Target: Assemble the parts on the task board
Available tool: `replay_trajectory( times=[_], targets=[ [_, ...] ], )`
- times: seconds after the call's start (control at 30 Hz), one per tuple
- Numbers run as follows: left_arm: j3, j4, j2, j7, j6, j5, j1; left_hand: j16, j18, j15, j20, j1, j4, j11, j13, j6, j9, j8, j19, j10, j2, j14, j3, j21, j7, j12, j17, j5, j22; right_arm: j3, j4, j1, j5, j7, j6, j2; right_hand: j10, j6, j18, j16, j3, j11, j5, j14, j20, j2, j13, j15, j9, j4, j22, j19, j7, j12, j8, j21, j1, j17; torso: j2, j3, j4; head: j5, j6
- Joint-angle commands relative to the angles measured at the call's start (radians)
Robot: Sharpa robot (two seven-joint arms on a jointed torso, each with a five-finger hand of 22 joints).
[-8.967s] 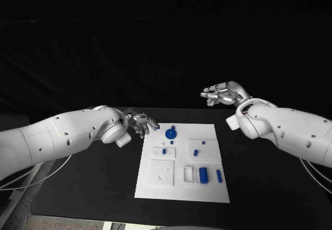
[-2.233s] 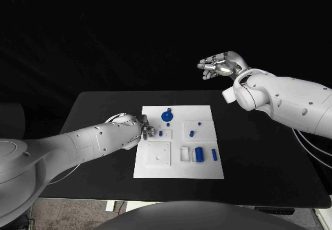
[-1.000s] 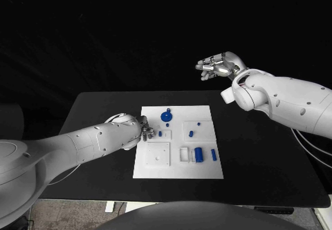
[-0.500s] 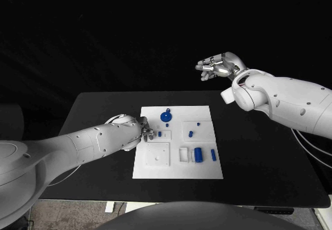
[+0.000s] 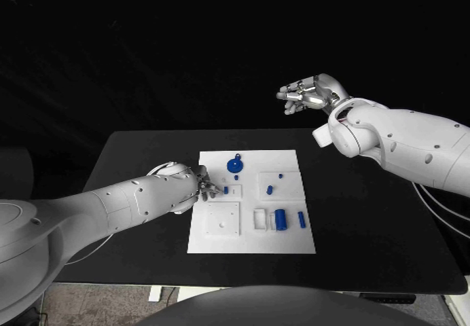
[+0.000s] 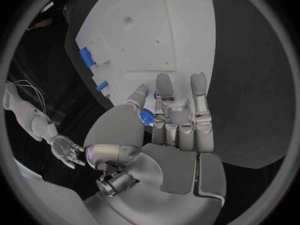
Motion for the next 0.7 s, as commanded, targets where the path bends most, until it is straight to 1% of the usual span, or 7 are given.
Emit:
replay_trajectory(
  times=[0.03,0.13,0.17,0.33,0.5,0.63,0.7],
  targets=[
    [0.0,0.002,-0.002,0.002,0.012,0.006,0.001,-0.003,-0.018,-0.002,-0.002,0.016,0.033,-0.001,0.001,0.006,-0.001,-0.004,0.005,0.038,-0.016,0.005,-0.031,-0.007,0.0,-0.005,0.001,-0.002,0.014,0.001,0.001,0.0,-0.008,0.004,0.013,-0.001,0.002,0.003,-0.013,0.002,0.005,-0.005,0.003,-0.003,0.003,-0.001,-0.001,-0.002,0.0,-0.001,-0.001,0.0,0.001,-0.005,-0.003,0.002,-0.005,-0.001,0.0,-0.0001,0.0005,0.0,0.001],
    [0.0,0.004,-0.005,0.001,0.015,0.006,0.002,-0.004,-0.018,-0.001,-0.002,0.012,0.047,0.0,0.001,0.007,0.001,-0.003,0.005,0.038,-0.023,0.006,-0.067,-0.007,0.001,-0.004,0.001,-0.004,0.015,0.001,0.001,0.0,-0.008,0.004,0.013,-0.001,0.002,0.003,-0.013,0.002,0.005,-0.005,0.003,-0.003,0.003,-0.001,-0.001,-0.002,0.0,-0.001,-0.001,0.0,0.001,-0.005,-0.003,0.002,-0.005,-0.001,-0.001,-0.0001,0.001,0.001,0.002],
    [0.0,0.006,-0.007,0.0,0.016,0.006,0.003,-0.003,-0.018,-0.001,-0.002,0.017,0.06,0.0,0.001,0.008,0.004,-0.003,0.005,0.038,-0.027,0.005,-0.08,-0.007,0.002,-0.003,0.003,-0.011,0.015,0.001,0.0,0.0,-0.008,0.004,0.013,-0.001,0.002,0.003,-0.013,0.002,0.004,-0.005,0.004,-0.003,0.003,-0.001,-0.001,-0.002,0.0,-0.001,-0.001,0.0,0.001,-0.005,-0.003,0.002,-0.005,-0.001,-0.001,0.0,0.0013,0.001,0.002],
    [0.0,0.015,-0.018,0.0,0.018,0.006,0.007,-0.005,-0.018,-0.002,-0.003,0.015,0.097,0.0,-0.001,0.008,0.006,-0.003,0.004,0.038,-0.056,0.005,-0.104,-0.008,0.002,-0.005,0.001,-0.023,0.015,0.001,0.0,0.0,-0.008,0.004,0.013,-0.002,0.001,0.002,-0.013,0.002,0.004,-0.005,0.004,-0.004,0.003,-0.001,-0.001,-0.002,0.0,0.0,-0.001,0.0,0.001,-0.005,-0.003,0.002,-0.005,-0.001,0.0,0.0003,0.001,0.001,0.004],
    [0.001,0.031,-0.034,0.0,0.017,0.006,0.012,-0.008,-0.023,-0.004,-0.008,0.027,0.13,0.0,-0.004,0.008,0.004,-0.003,0.004,0.039,-0.071,0.004,-0.123,-0.01,0.002,-0.008,0.001,-0.025,0.015,0.001,-0.001,0.0,-0.008,0.004,0.012,-0.003,0.001,0.002,-0.013,0.002,0.004,-0.005,0.004,-0.004,0.003,-0.001,-0.001,-0.002,0.0,0.0,-0.001,0.0,0.001,-0.005,-0.003,0.002,-0.005,-0.001,0.0,-0.0001,0.0007,0.003,0.006],
    [0.005,0.049,-0.051,0.001,0.012,0.008,0.019,-0.017,-0.026,-0.004,-0.009,0.038,0.141,0.001,-0.007,0.005,0.001,-0.003,0.002,0.037,-0.075,0.0,-0.125,-0.013,0.004,-0.013,-0.01,-0.025,0.014,0.001,-0.001,0.0,-0.008,0.004,0.012,-0.005,0.001,0.002,-0.013,0.001,0.004,-0.005,0.005,-0.004,0.003,-0.001,-0.002,-0.002,0.0,0.0,-0.001,-0.001,0.001,-0.006,-0.003,0.002,-0.004,-0.002,0.0,-0.0001,-0.0001,0.003,0.006],
    [0.007,0.062,-0.062,0.002,0.01,0.014,0.024,-0.028,-0.027,-0.001,-0.009,0.044,0.138,0.0,-0.012,-0.017,-0.008,-0.007,-0.001,0.032,-0.07,-0.006,-0.125,-0.018,0.009,-0.021,-0.025,-0.025,0.012,0.001,-0.001,0.0,-0.008,0.004,0.012,-0.006,0.001,0.002,-0.013,0.001,0.004,-0.005,0.005,-0.004,0.003,-0.001,-0.002,-0.002,0.0,0.0,-0.001,-0.001,0.001,-0.006,-0.003,0.002,-0.004,-0.002,0.0,0.0,0.0004,0.003,0.007]
  ],
)
